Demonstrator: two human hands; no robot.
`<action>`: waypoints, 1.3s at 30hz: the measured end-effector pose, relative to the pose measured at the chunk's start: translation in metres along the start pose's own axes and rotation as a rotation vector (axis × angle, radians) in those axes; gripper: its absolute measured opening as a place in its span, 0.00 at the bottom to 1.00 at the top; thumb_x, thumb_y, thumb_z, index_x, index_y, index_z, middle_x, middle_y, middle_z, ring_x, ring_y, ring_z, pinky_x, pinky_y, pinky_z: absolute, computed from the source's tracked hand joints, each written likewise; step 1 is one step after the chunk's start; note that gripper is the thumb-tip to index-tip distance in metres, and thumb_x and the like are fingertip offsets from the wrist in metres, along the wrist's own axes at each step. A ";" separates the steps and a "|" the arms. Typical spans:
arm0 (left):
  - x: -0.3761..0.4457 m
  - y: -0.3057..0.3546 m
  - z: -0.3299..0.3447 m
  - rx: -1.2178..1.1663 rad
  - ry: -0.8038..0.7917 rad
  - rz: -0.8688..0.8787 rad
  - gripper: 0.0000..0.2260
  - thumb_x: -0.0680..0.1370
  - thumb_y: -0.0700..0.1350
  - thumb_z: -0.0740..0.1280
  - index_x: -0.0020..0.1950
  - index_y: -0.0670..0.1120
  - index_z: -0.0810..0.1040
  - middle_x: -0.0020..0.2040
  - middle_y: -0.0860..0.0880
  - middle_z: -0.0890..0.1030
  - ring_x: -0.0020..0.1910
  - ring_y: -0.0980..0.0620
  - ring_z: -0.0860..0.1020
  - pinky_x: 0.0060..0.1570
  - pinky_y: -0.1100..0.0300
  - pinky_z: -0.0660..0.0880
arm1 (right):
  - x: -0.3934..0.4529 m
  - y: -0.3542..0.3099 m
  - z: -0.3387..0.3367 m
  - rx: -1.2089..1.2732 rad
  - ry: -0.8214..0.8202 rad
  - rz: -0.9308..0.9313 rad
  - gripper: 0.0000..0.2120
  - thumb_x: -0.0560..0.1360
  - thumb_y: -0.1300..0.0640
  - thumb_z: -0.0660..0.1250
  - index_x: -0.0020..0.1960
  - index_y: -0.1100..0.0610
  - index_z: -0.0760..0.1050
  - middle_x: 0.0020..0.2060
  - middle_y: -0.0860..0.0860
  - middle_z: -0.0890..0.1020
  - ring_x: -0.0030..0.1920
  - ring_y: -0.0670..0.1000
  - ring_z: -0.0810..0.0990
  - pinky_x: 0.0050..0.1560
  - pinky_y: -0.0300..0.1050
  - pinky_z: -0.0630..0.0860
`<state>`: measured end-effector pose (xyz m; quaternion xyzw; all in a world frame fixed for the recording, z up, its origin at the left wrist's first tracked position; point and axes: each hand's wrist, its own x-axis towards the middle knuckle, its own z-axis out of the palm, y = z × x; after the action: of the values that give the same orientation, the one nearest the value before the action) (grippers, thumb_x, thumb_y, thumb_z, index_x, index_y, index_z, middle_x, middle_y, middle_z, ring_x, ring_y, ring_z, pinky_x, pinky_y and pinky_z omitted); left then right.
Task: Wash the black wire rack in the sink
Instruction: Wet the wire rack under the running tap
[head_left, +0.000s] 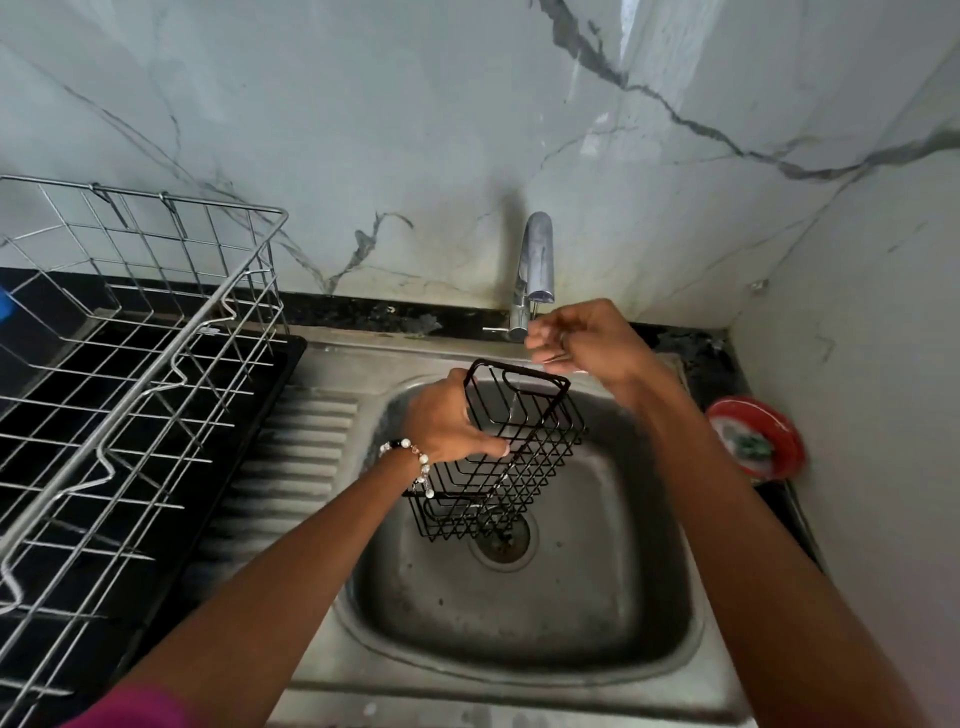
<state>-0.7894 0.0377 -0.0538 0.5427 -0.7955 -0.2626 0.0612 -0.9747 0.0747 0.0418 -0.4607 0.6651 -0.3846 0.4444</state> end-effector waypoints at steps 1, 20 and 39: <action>0.000 0.000 0.000 0.018 0.000 0.011 0.44 0.50 0.72 0.73 0.60 0.53 0.70 0.44 0.56 0.78 0.44 0.53 0.79 0.46 0.53 0.80 | 0.001 -0.007 0.002 0.078 -0.073 0.030 0.08 0.78 0.67 0.62 0.51 0.62 0.79 0.51 0.63 0.82 0.49 0.54 0.84 0.50 0.46 0.81; -0.002 0.012 0.001 0.084 -0.024 0.126 0.39 0.61 0.62 0.79 0.66 0.46 0.70 0.47 0.55 0.74 0.44 0.56 0.73 0.41 0.64 0.66 | 0.019 -0.018 0.015 0.070 -0.029 0.236 0.11 0.78 0.71 0.56 0.53 0.71 0.76 0.51 0.66 0.80 0.51 0.60 0.82 0.54 0.52 0.80; -0.006 -0.004 0.001 -0.122 0.053 0.004 0.42 0.54 0.64 0.77 0.64 0.50 0.72 0.51 0.54 0.80 0.50 0.53 0.79 0.49 0.54 0.79 | 0.011 -0.018 0.012 0.263 -0.140 0.258 0.13 0.78 0.71 0.55 0.55 0.72 0.76 0.49 0.66 0.82 0.51 0.60 0.83 0.55 0.52 0.79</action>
<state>-0.7839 0.0428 -0.0557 0.5429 -0.7773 -0.2961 0.1156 -0.9609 0.0576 0.0517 -0.3351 0.6304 -0.3749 0.5914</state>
